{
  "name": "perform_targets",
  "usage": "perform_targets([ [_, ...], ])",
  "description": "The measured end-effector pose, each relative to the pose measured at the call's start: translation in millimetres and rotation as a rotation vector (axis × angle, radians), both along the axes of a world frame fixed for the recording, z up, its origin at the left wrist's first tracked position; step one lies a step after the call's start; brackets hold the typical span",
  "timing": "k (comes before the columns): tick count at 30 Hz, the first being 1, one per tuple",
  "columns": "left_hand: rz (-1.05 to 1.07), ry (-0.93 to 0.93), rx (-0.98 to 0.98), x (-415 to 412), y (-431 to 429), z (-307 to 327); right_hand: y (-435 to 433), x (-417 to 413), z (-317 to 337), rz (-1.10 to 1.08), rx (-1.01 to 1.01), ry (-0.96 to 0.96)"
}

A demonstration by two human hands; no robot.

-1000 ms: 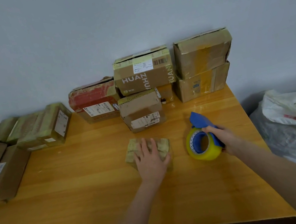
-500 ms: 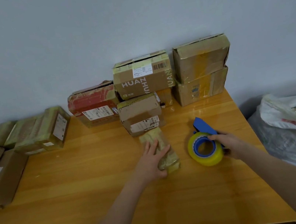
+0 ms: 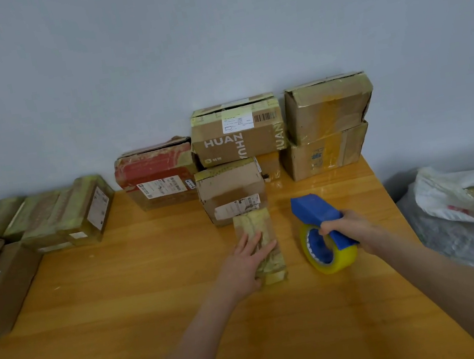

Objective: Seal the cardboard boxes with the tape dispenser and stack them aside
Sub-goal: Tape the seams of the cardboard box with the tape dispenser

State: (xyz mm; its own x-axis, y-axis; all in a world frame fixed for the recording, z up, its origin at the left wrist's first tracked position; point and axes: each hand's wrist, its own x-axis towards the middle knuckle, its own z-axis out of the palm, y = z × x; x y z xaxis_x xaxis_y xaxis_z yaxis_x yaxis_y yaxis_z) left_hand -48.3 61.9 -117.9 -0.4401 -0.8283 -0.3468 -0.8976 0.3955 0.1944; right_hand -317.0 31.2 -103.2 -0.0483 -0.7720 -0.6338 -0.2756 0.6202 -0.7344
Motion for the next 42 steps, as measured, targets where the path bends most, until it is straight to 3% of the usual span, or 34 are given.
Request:
perform_targets([
  [4, -0.028, 0.002, -0.014, 3.2, -3.4, 1.0, 6.8, -18.1, 27.2, 0.069, -0.133, 0.039],
  [8, -0.054, 0.010, 0.053, 6.2, -12.3, 13.9, 13.5, -27.9, 51.5, 0.147, -0.206, -0.059],
  [10, 0.085, 0.256, 0.085, -0.3, -14.3, 27.2, 17.0, -27.6, 61.6, 0.205, -0.247, -0.081],
  [14, 0.591, 1.025, 0.174, -16.2, -13.1, 62.8, 24.1, -21.4, 80.7, 0.303, -0.332, -0.078],
  [18, 0.812, 1.327, 0.441, -23.3, -10.9, 88.1, 30.7, -9.6, 92.4, 0.417, -0.365, -0.081],
  [22, 0.840, 1.314, 0.517, -26.1, -5.8, 96.0, 33.7, 2.5, 96.5, 0.491, -0.361, -0.071],
  [32, 0.871, 1.295, 0.498, -12.0, 4.2, 85.8, 32.9, 12.6, 90.9, 0.586, -0.324, -0.027],
  [36, 0.996, 1.354, 0.573, -6.7, 4.1, 85.4, 28.6, 12.6, 91.9, 0.584, -0.330, -0.015],
  [42, 0.978, 1.128, 0.383, -6.9, 4.8, 78.1, 24.8, 20.0, 94.6, 0.725, -0.349, 0.149],
])
